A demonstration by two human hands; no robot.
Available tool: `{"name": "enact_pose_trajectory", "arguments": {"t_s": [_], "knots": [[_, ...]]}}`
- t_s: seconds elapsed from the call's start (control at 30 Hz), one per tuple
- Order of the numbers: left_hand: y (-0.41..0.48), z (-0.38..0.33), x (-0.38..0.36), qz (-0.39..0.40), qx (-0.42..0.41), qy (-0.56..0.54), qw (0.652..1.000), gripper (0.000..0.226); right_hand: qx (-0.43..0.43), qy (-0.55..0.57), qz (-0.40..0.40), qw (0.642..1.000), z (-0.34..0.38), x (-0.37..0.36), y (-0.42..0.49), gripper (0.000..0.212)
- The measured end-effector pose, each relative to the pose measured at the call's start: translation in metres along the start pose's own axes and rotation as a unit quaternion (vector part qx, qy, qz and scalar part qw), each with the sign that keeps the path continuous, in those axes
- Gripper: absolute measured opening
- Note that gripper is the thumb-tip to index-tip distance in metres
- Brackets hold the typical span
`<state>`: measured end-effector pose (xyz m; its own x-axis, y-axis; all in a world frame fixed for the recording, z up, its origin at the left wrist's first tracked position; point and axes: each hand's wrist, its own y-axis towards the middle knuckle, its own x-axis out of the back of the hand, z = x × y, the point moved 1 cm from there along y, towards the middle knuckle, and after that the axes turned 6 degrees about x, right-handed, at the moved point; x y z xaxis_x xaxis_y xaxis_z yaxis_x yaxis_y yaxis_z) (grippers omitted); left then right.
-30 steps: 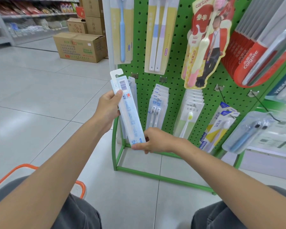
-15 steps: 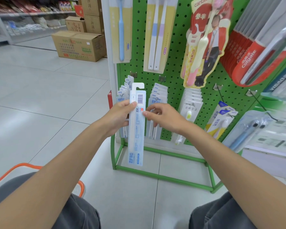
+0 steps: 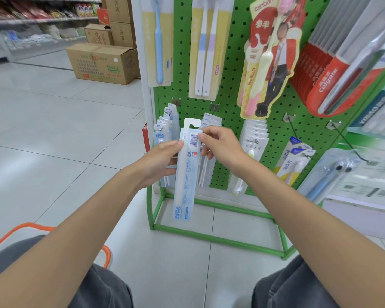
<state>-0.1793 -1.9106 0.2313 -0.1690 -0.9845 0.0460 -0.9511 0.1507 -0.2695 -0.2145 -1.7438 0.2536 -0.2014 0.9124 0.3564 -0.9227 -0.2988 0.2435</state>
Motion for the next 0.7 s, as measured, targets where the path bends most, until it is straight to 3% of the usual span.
{"name": "enact_pose_trajectory", "arguments": {"t_s": [0.3,0.5,0.6,0.7], "knots": [[-0.002,-0.002,0.001,0.032,-0.014,0.011,0.999,0.034,-0.055,0.137,0.026,0.989,0.006,-0.002,0.002,0.020],[-0.004,-0.003,-0.007,-0.056,-0.053,0.083,0.994,0.018,-0.073,0.182,0.071,0.978,0.013,-0.006,0.001,0.029],[0.001,0.000,-0.005,-0.090,-0.041,0.082,0.992,0.031,-0.073,0.131,0.069,0.986,0.013,-0.007,0.003,0.025],[0.005,0.000,0.001,-0.116,-0.035,0.064,0.991,0.031,0.004,-0.027,0.032,0.999,0.011,-0.009,0.008,0.022]]}}
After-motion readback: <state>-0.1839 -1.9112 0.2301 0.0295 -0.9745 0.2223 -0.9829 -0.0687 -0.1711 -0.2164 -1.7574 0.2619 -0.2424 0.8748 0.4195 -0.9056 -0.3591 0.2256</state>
